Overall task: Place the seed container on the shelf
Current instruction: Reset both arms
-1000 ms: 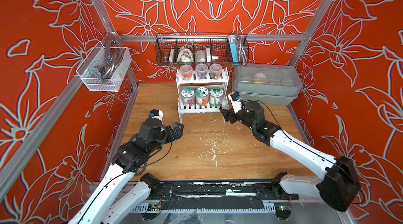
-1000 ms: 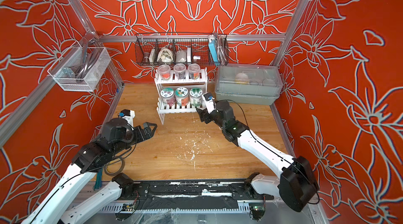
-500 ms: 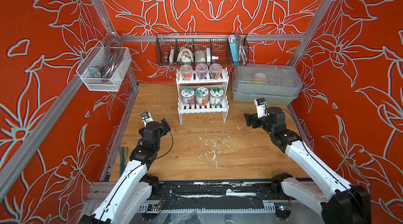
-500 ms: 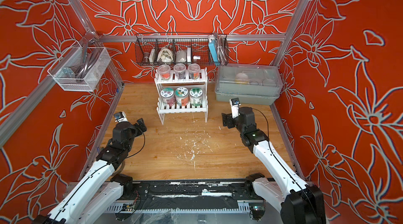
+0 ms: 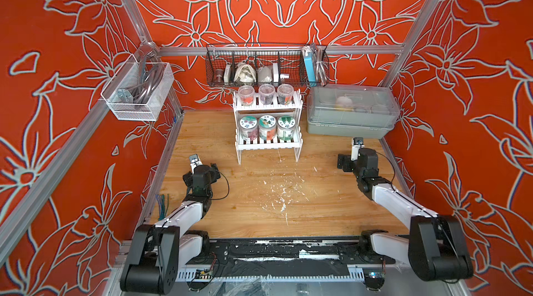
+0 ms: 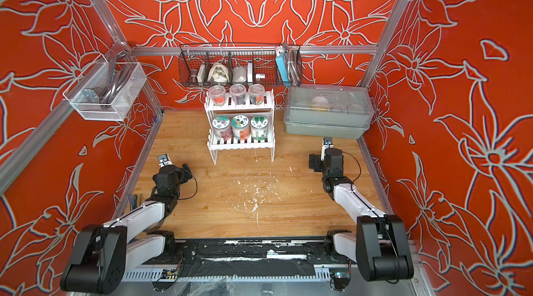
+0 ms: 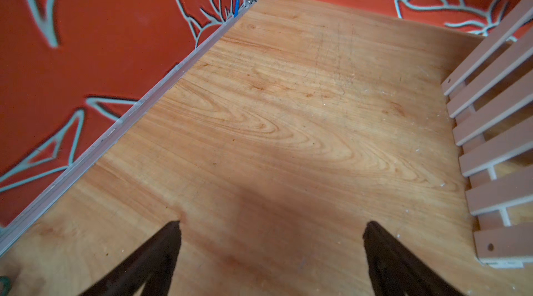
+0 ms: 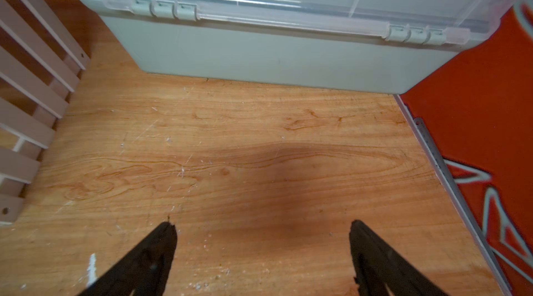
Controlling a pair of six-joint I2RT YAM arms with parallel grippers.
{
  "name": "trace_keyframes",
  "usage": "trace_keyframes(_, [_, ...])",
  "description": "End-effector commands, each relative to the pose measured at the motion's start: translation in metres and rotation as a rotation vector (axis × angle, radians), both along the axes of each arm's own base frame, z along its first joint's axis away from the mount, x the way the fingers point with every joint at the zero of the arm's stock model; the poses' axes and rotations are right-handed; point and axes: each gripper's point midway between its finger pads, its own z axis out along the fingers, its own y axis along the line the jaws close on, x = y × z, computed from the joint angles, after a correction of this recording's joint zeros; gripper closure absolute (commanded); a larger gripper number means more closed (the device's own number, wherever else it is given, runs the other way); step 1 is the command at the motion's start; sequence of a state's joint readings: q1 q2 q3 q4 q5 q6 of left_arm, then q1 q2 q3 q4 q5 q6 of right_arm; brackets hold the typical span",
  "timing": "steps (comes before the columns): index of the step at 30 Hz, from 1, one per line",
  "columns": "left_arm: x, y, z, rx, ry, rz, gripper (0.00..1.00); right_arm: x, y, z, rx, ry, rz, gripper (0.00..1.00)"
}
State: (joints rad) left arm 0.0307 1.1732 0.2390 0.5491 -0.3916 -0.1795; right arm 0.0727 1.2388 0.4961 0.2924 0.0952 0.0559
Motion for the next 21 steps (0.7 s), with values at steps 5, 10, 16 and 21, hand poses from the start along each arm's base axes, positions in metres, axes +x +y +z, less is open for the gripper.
trace_keyframes(5, [0.032, -0.030, 0.011, -0.019, -0.096, -0.222, 0.02, 0.011, -0.008, -0.017, -0.062, -0.118, 0.004, 0.03])
trace_keyframes(10, [0.043, -0.044, -0.001, -0.016, -0.080, -0.316, 0.02, 0.010, -0.006, -0.021, -0.054, -0.120, 0.025, 0.01])
trace_keyframes(16, [0.046, -0.043, -0.003, 0.002, -0.047, -0.293, 0.02, 0.010, -0.008, -0.021, -0.049, -0.125, 0.016, 0.00])
trace_keyframes(21, [0.046, -0.044, -0.004, 0.006, -0.036, -0.296, 0.02, 0.010, -0.008, -0.021, -0.049, -0.126, 0.016, 0.00])
